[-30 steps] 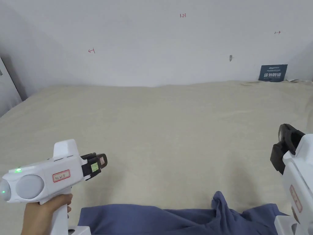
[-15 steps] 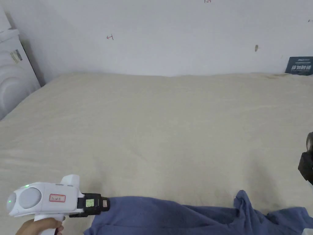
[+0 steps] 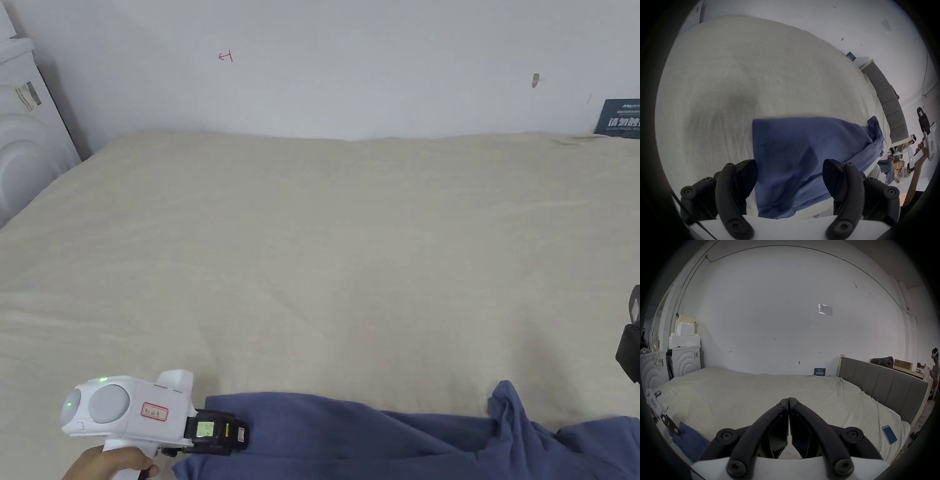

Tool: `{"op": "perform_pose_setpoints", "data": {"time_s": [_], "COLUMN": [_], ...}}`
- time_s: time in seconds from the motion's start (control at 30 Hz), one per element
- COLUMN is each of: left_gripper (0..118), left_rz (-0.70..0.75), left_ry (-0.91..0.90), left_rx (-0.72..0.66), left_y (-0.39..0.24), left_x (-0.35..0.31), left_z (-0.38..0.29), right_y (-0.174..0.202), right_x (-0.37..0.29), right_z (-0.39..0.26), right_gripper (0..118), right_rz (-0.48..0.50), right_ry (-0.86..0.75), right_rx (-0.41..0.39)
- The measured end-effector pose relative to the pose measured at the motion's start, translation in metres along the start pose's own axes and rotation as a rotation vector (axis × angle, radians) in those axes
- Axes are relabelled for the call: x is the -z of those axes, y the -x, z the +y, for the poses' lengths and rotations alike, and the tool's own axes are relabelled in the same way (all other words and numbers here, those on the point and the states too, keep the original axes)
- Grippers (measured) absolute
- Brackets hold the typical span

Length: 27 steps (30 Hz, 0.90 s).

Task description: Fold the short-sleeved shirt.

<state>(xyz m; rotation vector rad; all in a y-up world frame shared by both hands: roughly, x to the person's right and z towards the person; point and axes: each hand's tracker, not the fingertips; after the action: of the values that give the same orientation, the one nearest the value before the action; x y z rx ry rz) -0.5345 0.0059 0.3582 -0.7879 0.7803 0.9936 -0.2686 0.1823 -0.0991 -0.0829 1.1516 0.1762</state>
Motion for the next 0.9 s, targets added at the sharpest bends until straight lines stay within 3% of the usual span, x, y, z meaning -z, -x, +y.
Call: {"op": "perform_pose_setpoints", "data": {"time_s": [0.13,0.27,0.3,0.53,0.73,0.9], "left_gripper": [79,21,15,5,4,3], "left_rz": [-0.012,-0.037,-0.036,0.007,0.031,0.050], "left_ry": [0.008,0.042,0.037,-0.016,-0.073,-0.099], "left_rx": [0.073,0.104,0.108,0.131,0.120,0.068], "left_y": [-0.013,-0.011,-0.013,-0.035,-0.049,-0.025], "left_x": [-0.002,0.006,0.006,-0.013,-0.052,-0.085], "left_z": [-0.002,0.000,-0.001,-0.011,-0.006,0.002], "right_y": [-0.003,-0.007,-0.008,-0.011,-0.015,-0.017], "right_x": [0.000,0.000,0.000,-0.004,-0.006,-0.007], "right_z": [-0.002,-0.004,-0.004,-0.003,-0.001,0.001], "right_gripper": [0,0,0,0,0,0], "right_rz": [-0.004,-0.002,-0.001,0.003,0.006,0.007], "right_ry": [0.009,0.021,0.023,0.022,0.016,0.007], "right_rx": [-0.010,0.003,0.006,-0.006,-0.010,-0.008]}}
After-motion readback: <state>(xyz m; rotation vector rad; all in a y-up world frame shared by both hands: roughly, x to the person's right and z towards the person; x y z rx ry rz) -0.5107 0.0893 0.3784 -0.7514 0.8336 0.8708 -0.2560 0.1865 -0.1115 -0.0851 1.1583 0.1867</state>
